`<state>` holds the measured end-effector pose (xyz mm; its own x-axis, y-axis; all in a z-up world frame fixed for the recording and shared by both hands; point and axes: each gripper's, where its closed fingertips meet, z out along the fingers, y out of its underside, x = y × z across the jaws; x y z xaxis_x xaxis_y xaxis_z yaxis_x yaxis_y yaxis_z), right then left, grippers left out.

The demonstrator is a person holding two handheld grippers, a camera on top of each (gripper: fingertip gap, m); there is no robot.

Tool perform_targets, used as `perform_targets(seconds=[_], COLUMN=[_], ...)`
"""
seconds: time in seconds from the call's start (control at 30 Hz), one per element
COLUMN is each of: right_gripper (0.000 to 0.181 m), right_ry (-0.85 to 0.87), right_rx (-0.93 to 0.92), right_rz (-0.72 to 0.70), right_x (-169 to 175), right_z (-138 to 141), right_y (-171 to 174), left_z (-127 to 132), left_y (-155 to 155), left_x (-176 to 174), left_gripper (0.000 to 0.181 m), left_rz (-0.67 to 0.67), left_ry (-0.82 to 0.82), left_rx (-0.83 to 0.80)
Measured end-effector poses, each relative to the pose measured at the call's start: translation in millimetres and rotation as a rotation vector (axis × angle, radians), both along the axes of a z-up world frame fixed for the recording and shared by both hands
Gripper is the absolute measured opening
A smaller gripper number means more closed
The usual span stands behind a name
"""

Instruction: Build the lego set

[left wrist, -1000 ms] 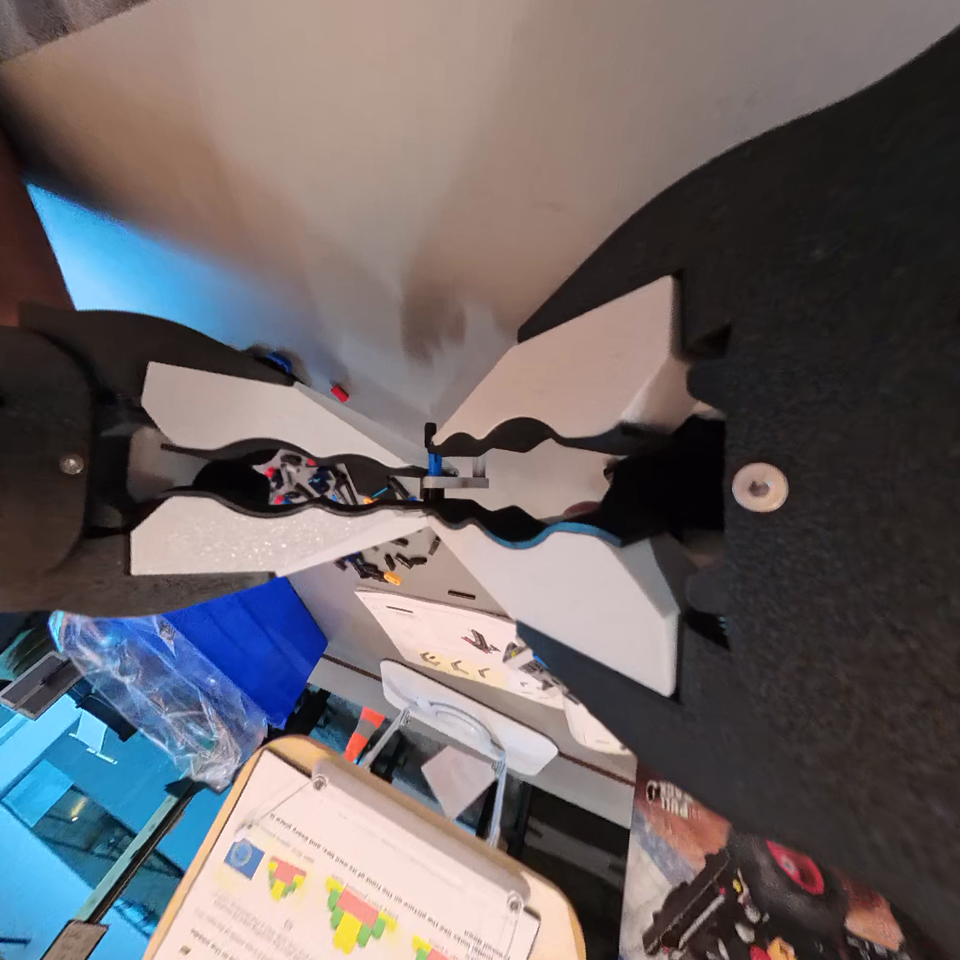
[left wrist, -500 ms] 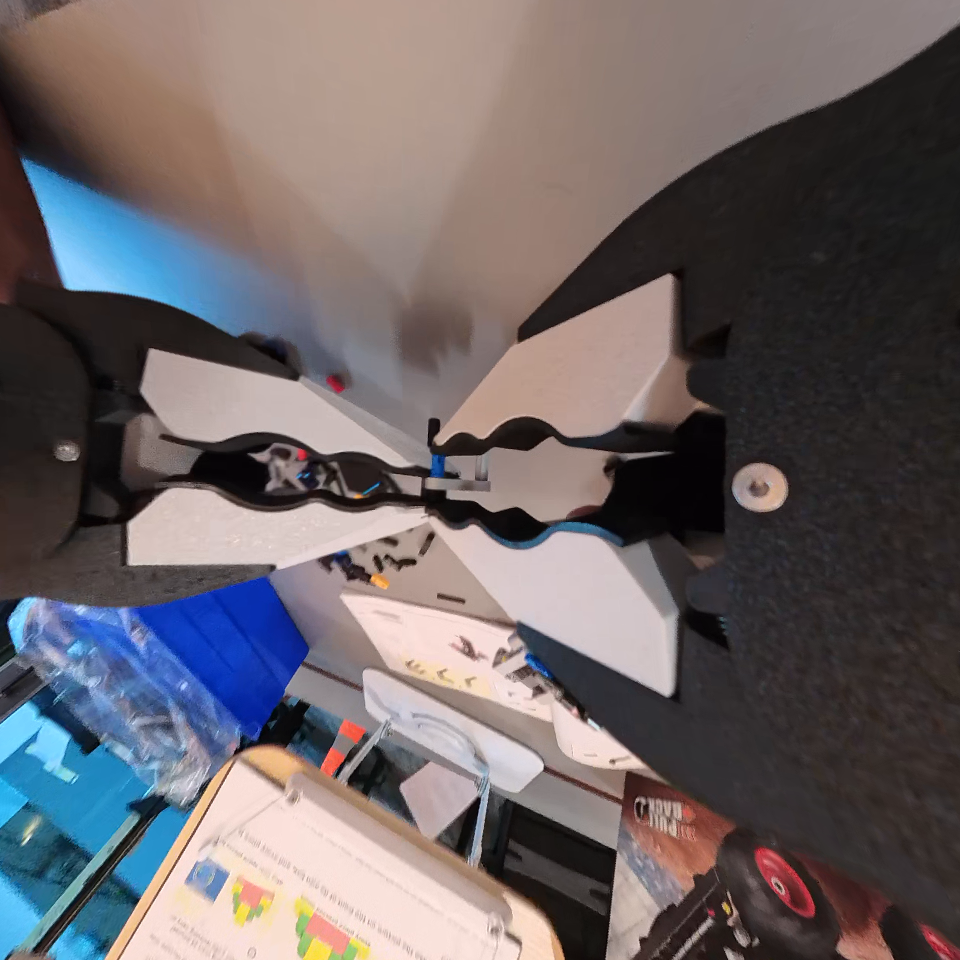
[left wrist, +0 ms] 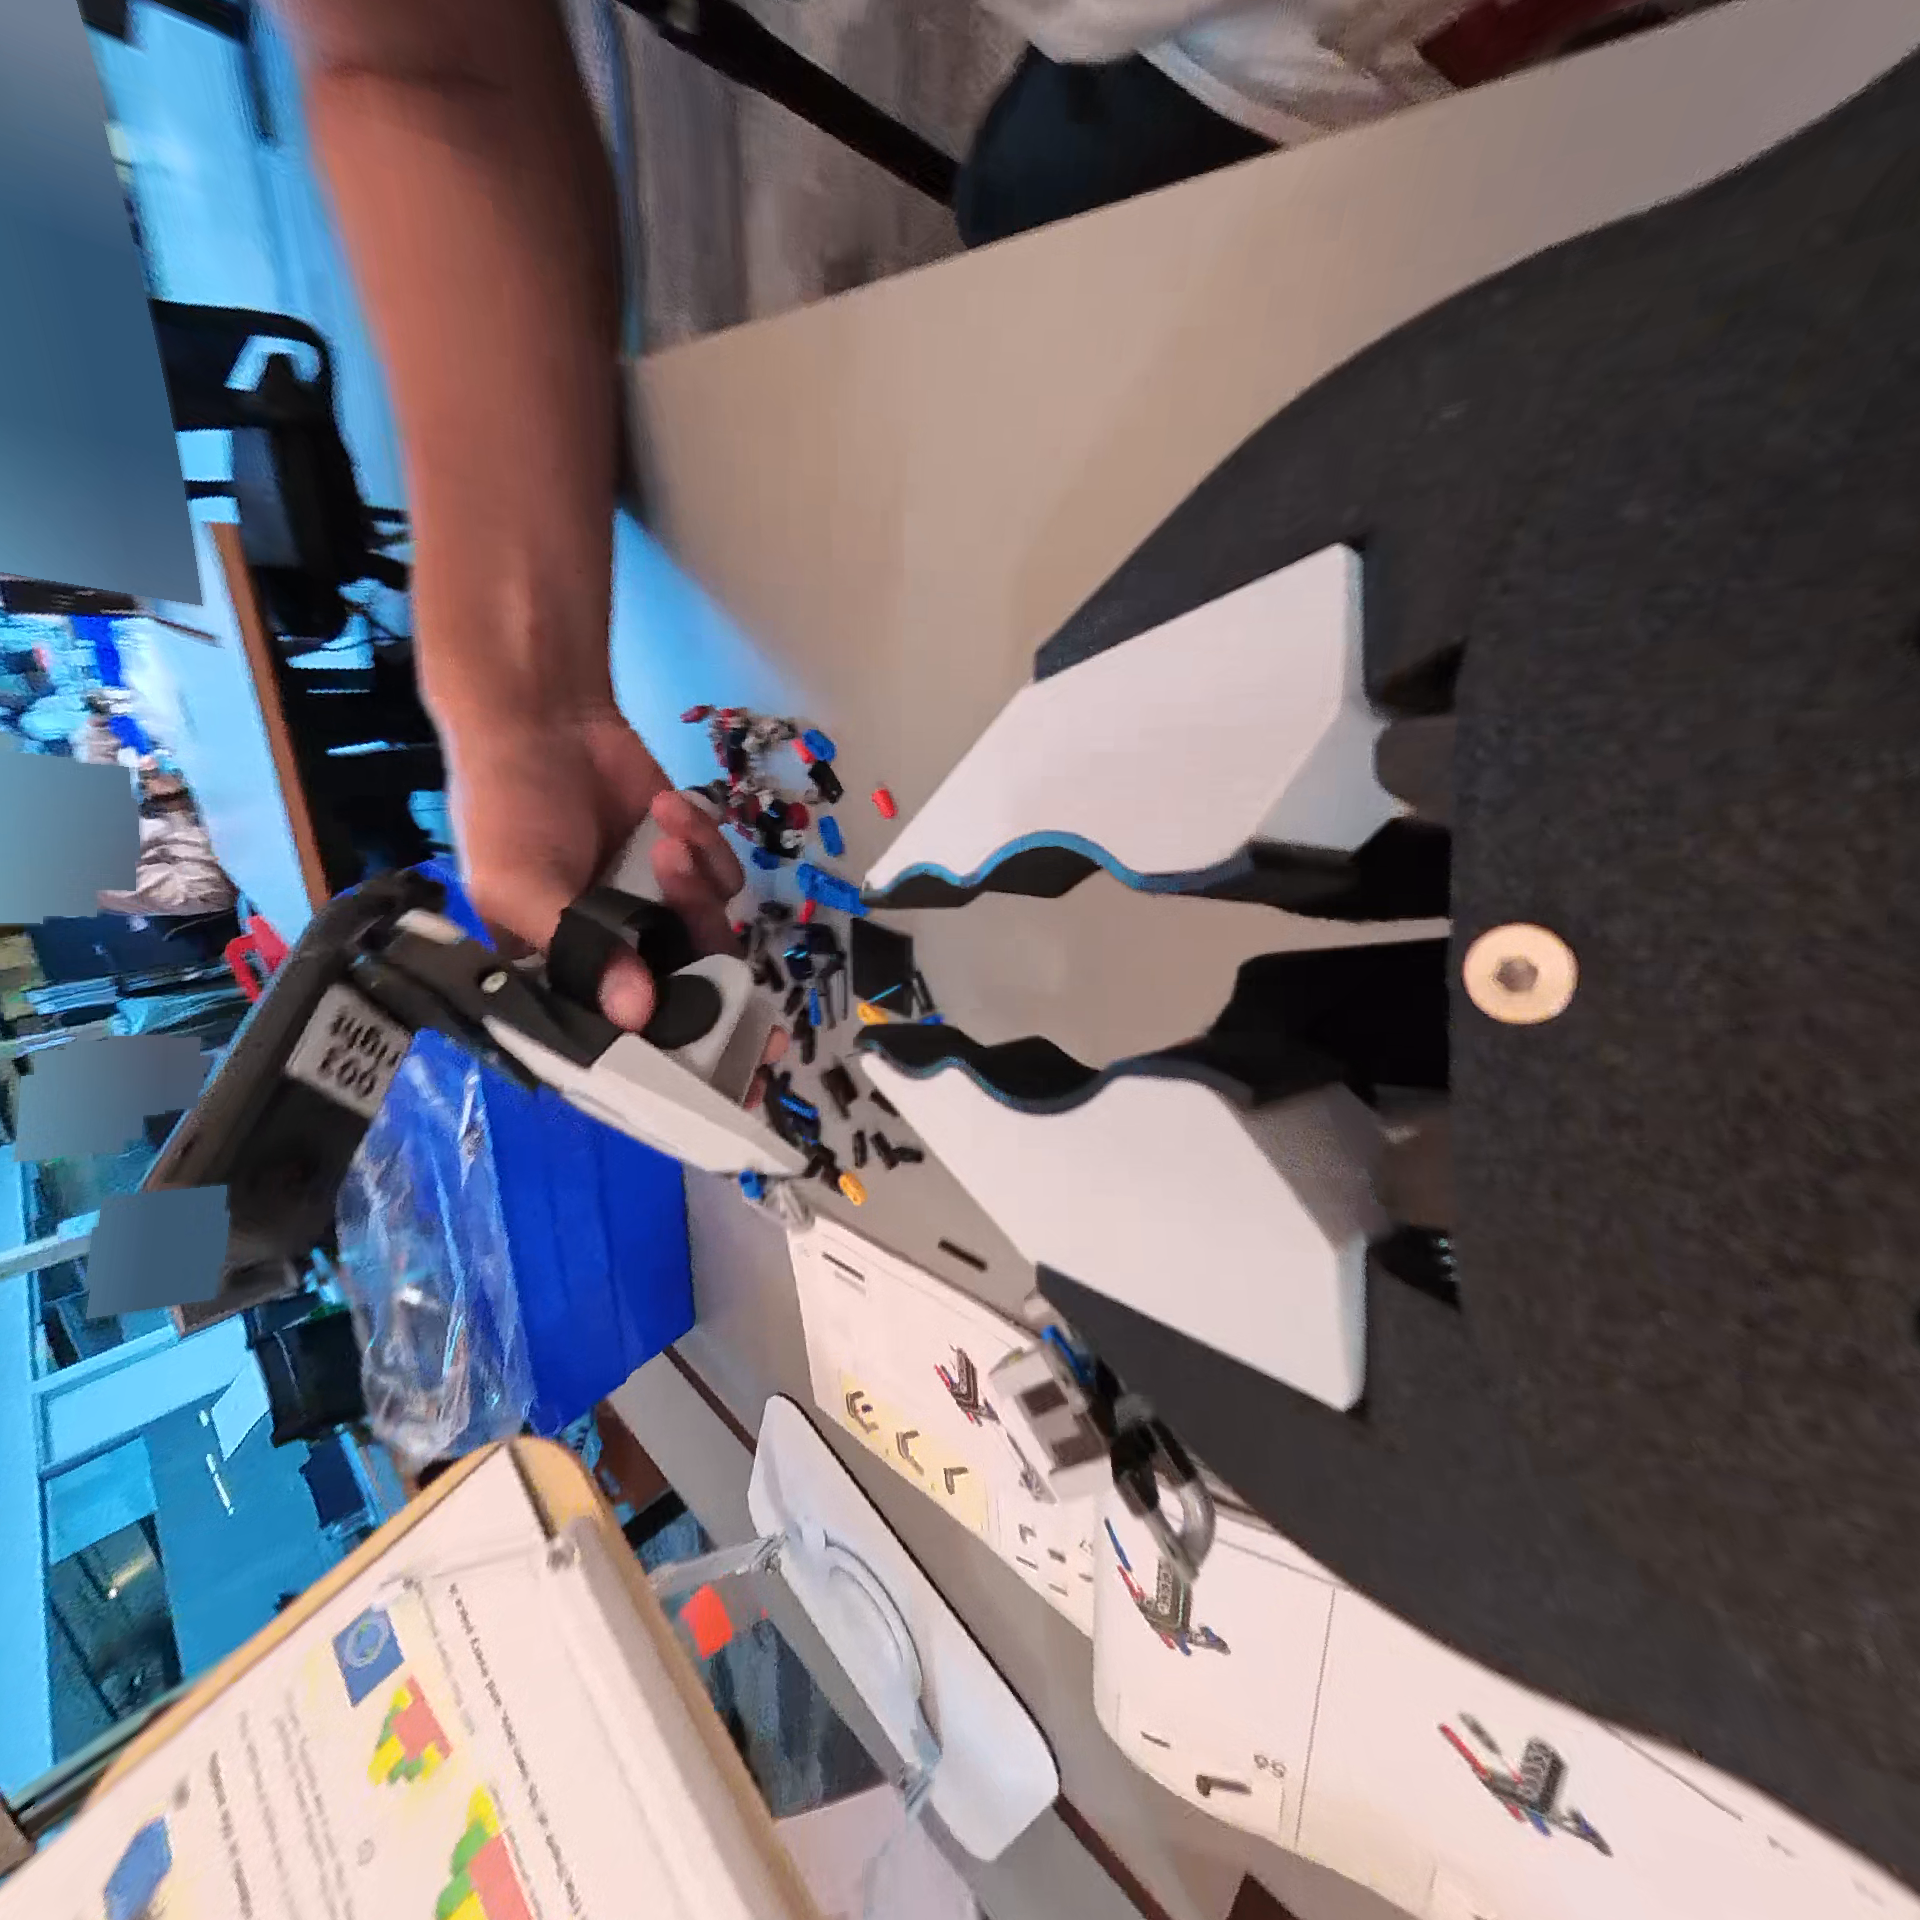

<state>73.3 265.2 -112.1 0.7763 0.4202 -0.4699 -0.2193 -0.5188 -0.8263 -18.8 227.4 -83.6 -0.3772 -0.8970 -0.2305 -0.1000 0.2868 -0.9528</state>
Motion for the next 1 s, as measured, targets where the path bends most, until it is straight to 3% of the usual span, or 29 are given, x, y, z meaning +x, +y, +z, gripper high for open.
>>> perform_targets(seconds=[0.1,0.2,0.33,0.43,0.57,0.63,0.83,1.0], right_gripper=[0.008,0.008,0.008,0.008,0.008,0.008,0.008,0.008], right_ry=[-0.002,-0.125,-0.381,-0.552,-0.598,-0.608,-0.651,-0.641], right_rx=[-0.009,-0.054,-0.112,-0.132,-0.14,-0.152,-0.138,-0.146], right_rz=[-0.047,-0.041,0.12,0.169,0.192,0.201,0.175,0.135], right_x=[9.2,7.9,-26.2,-37.0,-43.7,-43.0,-38.9,-29.6], right_z=[1.4,-11.9,-42.6,-60.9,-68.7,-73.8,-75.2,-70.8], right_y=[1.5,-0.8,-13.7,-18.9,-20.8,-21.8,-18.8,-16.6], left_z=[25.0,41.8,31.8,21.0,33.2,27.3,16.4,-3.8], left_y=[27.7,66.2,110.4,120.4,138.6,145.7,163.8,170.0], left_x=[-4.6,-9.4,-7.2,-4.0,-1.1,-3.3,-11.9,-9.3], left_gripper=[0.02,0.02,0.019,0.021,0.021,0.021,0.013,0.001], left_rz=[0.038,0.107,0.247,0.276,0.325,0.343,0.421,0.482], left_ry=[-0.001,-0.001,0.071,0.153,0.049,0.056,-0.002,0.059], left_rx=[-0.128,-0.22,-0.207,-0.202,-0.212,-0.204,-0.025,0.08])
